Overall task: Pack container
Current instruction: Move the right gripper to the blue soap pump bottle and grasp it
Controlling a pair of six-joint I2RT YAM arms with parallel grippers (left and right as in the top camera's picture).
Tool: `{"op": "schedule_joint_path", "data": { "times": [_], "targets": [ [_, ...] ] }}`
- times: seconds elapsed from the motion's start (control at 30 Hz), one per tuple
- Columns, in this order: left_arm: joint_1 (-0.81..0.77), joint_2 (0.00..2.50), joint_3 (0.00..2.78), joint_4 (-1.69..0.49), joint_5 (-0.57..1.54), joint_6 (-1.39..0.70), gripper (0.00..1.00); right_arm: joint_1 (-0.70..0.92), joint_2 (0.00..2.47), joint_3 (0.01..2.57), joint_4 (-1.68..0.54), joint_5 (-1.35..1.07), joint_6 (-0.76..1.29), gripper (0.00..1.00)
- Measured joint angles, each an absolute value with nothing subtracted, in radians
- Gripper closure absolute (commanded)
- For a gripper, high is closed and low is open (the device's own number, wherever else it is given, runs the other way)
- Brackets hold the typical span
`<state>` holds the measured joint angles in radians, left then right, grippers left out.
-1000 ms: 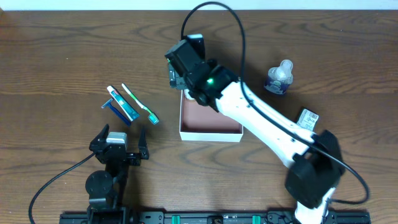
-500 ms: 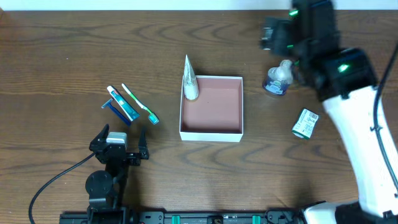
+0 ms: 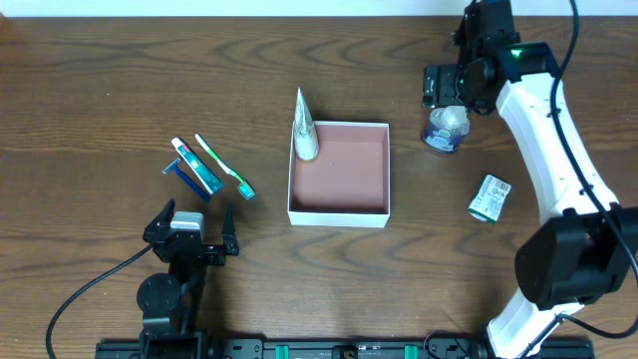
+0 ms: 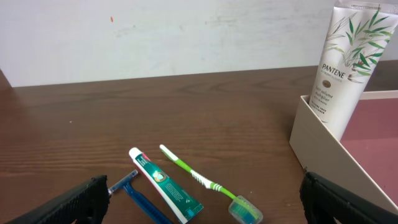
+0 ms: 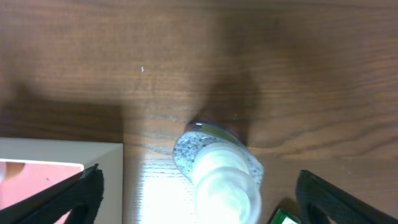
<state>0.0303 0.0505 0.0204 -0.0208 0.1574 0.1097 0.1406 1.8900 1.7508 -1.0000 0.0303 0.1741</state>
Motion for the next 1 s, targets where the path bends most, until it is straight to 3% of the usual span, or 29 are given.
{"op": "schedule_joint_path", "data": {
  "times": [0.37,0.63,1.0],
  "targets": [
    [0.030,0.051,0.020,-0.021,0.157,0.110,0.02,0.141,1.972,1.751,-1.028,0.006,0.106,0.31],
    [0.030,0.051,0.020,-0.021,0.157,0.110,0.02,0.133,1.979,1.751,-1.049,0.006,0.095,0.56],
    [0.030,0.051,0.020,-0.021,0.157,0.110,0.02,0.117,1.979,1.751,-1.014,0.001,0.096,0.81]
  ]
}}
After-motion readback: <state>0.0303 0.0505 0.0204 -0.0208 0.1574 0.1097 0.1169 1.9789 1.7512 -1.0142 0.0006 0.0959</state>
